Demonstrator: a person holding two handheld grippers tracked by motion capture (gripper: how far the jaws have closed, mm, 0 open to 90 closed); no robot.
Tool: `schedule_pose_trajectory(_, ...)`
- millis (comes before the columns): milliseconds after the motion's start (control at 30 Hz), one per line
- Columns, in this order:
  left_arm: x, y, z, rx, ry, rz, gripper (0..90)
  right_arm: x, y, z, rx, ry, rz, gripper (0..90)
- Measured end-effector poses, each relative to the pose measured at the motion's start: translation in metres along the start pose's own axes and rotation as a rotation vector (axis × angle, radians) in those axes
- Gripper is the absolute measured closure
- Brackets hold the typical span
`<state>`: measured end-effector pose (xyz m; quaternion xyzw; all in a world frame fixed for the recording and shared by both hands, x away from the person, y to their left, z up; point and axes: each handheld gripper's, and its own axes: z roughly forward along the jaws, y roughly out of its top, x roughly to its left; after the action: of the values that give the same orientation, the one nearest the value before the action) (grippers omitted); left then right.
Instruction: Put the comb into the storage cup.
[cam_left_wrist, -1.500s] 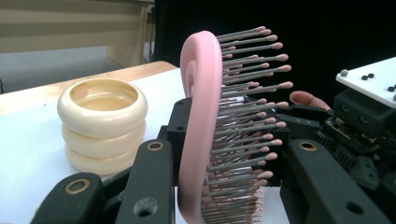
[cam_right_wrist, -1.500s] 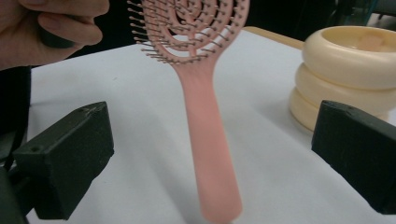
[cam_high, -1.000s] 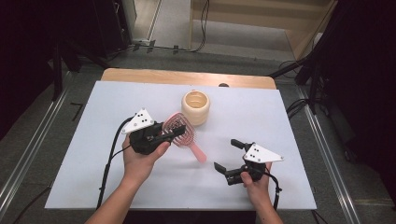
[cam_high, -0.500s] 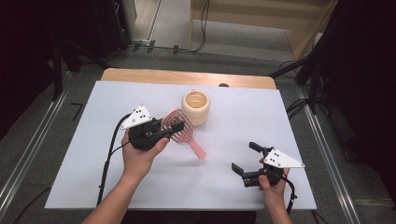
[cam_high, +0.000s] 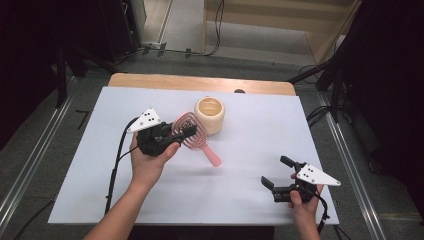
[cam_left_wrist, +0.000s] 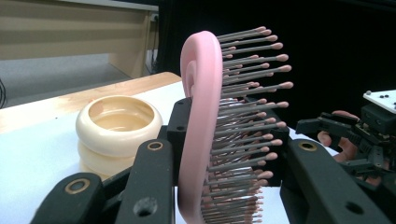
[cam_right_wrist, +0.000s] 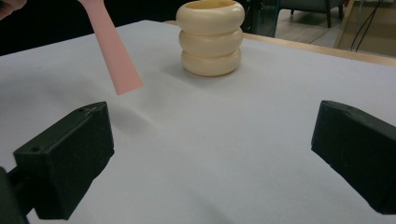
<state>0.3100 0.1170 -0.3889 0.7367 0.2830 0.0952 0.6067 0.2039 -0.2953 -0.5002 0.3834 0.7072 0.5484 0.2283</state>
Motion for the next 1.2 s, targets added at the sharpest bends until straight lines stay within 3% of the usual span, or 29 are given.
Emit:
schedule_pose_trajectory(267,0.006,0.005,0.0,-0.006,-0.005,-0.017,65.5,-0.005,-0.005,-0.011,0.004,-0.009,0.023,0.0)
schedule_pose_trajectory(667,0.012,0.021,0.001,-0.013,0.009,0.003,65.5,-0.015,-0.009,-0.019,-0.019,-0.026,0.056,0.0)
schedule_pose_trajectory(1200,0.026,0.036,0.003,-0.035,0.024,-0.006,65.5,-0.017,-0.012,-0.018,-0.009,-0.03,0.048,0.0)
